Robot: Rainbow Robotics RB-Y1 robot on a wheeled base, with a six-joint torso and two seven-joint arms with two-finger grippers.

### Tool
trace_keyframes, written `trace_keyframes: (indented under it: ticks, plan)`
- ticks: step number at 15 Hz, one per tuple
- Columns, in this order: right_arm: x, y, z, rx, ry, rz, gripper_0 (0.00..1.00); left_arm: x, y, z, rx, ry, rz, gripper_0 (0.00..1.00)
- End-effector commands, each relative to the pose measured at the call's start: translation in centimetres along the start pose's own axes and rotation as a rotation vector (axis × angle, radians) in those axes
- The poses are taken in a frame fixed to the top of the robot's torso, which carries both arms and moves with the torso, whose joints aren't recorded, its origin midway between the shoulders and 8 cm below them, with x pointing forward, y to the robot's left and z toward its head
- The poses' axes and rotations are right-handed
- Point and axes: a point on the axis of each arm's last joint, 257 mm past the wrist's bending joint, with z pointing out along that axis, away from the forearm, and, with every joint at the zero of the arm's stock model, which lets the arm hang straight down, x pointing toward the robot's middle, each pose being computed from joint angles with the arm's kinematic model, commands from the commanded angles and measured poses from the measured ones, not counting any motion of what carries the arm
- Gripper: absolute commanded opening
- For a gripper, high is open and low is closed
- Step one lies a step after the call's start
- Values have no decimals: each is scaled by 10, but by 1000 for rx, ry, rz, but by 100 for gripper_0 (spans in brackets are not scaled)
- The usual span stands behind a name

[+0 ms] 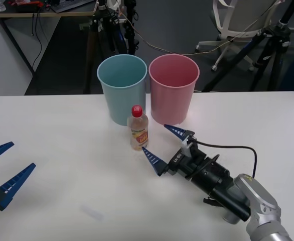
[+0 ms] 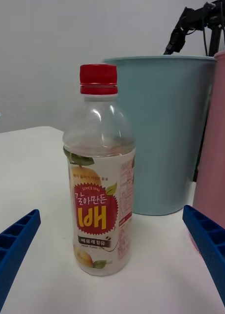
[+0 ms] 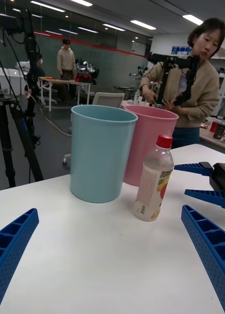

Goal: Grasp the object on the table and drop it into the matching bin: aluminum can to the light blue bin, PET bottle to the pink bin.

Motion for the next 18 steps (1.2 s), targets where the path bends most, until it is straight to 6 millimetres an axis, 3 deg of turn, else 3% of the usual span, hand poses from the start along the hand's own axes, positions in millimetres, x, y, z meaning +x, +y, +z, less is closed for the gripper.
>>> trace_keyframes:
  ticks: [1,8,13,18]
  plan:
    - [-2,5,7,8,-7,13,100,0,0,0,0,0,0,100]
    - [-1,0,27,63,18,23,100,0,0,0,0,0,0,100]
    - [-1,15,37,37,25,22,100,0,0,0,0,0,0,100]
    - [0,5,49,72,56,6,100,0,0,0,0,0,0,100]
